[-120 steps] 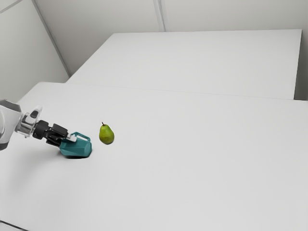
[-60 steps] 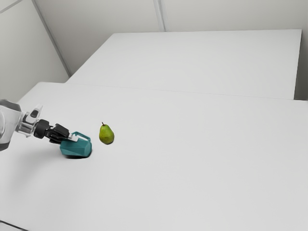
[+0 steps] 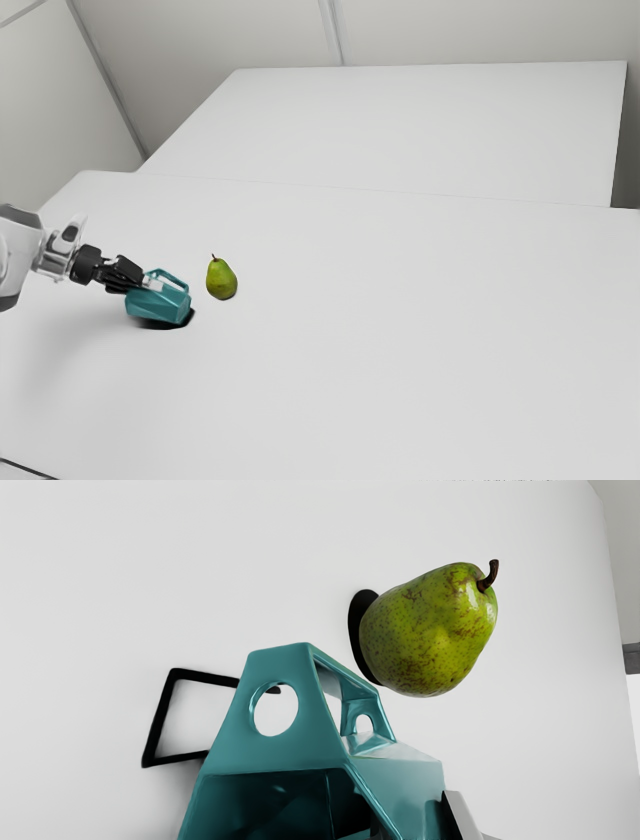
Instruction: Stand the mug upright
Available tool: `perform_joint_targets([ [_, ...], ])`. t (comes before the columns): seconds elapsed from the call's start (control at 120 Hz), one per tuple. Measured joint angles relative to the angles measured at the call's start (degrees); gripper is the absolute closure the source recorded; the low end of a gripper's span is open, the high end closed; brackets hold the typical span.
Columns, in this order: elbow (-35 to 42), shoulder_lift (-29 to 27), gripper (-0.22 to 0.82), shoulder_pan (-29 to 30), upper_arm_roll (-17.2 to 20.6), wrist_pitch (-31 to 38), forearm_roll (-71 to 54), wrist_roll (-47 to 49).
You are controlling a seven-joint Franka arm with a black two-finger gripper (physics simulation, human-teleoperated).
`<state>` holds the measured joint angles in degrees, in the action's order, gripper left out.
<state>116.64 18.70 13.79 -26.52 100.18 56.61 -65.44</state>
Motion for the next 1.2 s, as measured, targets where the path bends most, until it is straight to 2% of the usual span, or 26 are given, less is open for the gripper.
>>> perform_joint_targets([
  [0.233,0.8,-3.8,0.76,-0.5,0.1,0.0,-0.7,0.4],
  [0.433,0.6,-9.9,0.77,-2.9,1.0,0.6,-5.2,2.2],
  [0.683,-0.8,-14.7,0.78,-6.0,7.7,3.0,-18.8,8.2],
  [1.05,-3.6,-16.0,0.78,-7.1,20.3,7.1,-35.5,17.6],
  [1.2,-3.1,-16.5,0.78,-8.4,24.2,9.7,-39.6,21.3],
])
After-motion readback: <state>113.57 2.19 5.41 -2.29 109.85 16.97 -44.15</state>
